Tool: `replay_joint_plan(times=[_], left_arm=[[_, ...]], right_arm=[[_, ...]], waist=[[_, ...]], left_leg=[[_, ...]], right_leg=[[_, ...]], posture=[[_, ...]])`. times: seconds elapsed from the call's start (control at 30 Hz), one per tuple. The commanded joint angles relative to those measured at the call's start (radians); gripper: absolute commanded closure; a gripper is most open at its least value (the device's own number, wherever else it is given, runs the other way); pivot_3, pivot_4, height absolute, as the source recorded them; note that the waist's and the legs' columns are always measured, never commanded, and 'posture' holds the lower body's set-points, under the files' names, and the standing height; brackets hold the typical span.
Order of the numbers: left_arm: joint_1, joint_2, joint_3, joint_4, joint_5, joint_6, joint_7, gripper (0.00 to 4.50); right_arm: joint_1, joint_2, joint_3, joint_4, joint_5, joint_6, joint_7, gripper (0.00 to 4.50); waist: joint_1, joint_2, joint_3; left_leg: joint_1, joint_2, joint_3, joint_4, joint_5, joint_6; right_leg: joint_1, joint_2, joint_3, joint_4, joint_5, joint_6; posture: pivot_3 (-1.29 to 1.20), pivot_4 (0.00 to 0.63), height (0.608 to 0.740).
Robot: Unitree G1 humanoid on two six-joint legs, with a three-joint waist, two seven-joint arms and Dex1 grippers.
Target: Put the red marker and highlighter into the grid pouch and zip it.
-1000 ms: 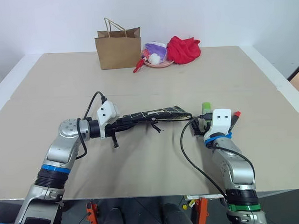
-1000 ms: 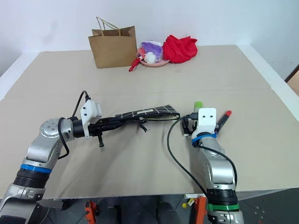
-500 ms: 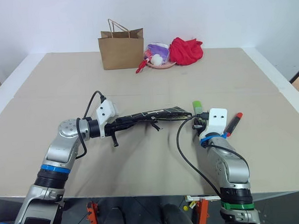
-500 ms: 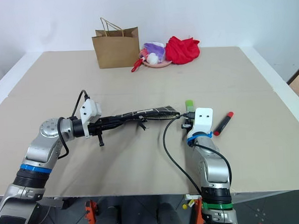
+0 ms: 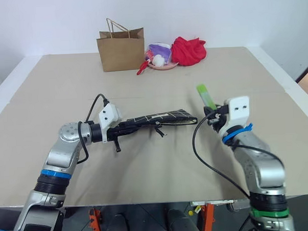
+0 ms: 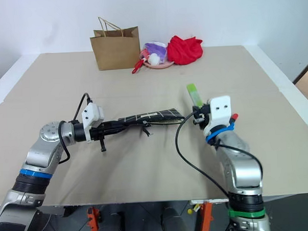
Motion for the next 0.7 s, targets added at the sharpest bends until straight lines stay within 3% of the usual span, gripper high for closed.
replay_joint_plan(times=[0.03, 0.17, 0.3, 0.7], left_arm=[[-0.011, 0.006, 0.01, -0.012, -0.015, -0.035, -0.034, 4.5], [-0.017, 0.004, 0.007, 0.001, -0.01, -0.056, -0.055, 4.5], [-0.023, -0.001, 0.008, 0.008, -0.01, -0.067, -0.063, 4.5], [-0.006, -0.012, 0.005, -0.039, -0.019, -0.048, -0.048, 4.5]], right_arm=[[-0.022, -0.121, -0.101, -0.105, 0.253, 0.082, 0.237, 3.45], [0.049, -0.259, -0.132, -0.159, 0.469, 0.23, 0.404, 3.45], [0.127, -0.393, -0.107, -0.164, 0.524, 0.287, 0.527, 3.45], [0.159, -0.468, -0.062, -0.115, 0.512, 0.311, 0.554, 3.45]], waist=[[0.002, 0.0, 0.0], [0.002, -0.001, 0.0], [0.005, 0.0, 0.001], [0.004, -0.001, 0.001]], left_leg=[[0.0, 0.0, 0.0, 0.0, 0.0, 0.0], [0.001, 0.0, 0.0, 0.0, -0.001, 0.002], [0.0, -0.001, 0.0, 0.001, -0.002, 0.003], [0.0, -0.001, 0.0, 0.005, -0.001, 0.002]], right_leg=[[0.0, 0.0, 0.0, 0.0, 0.0, 0.0], [0.001, 0.0, 0.0, 0.0, -0.002, 0.0], [0.001, -0.001, 0.0, -0.001, -0.002, 0.0], [0.001, -0.001, 0.0, -0.001, 0.0, 0.001]], posture=[[0.0, 0.15, 0.74], [0.0, 0.15, 0.74], [0.0, 0.15, 0.74], [0.0, 0.15, 0.74]])
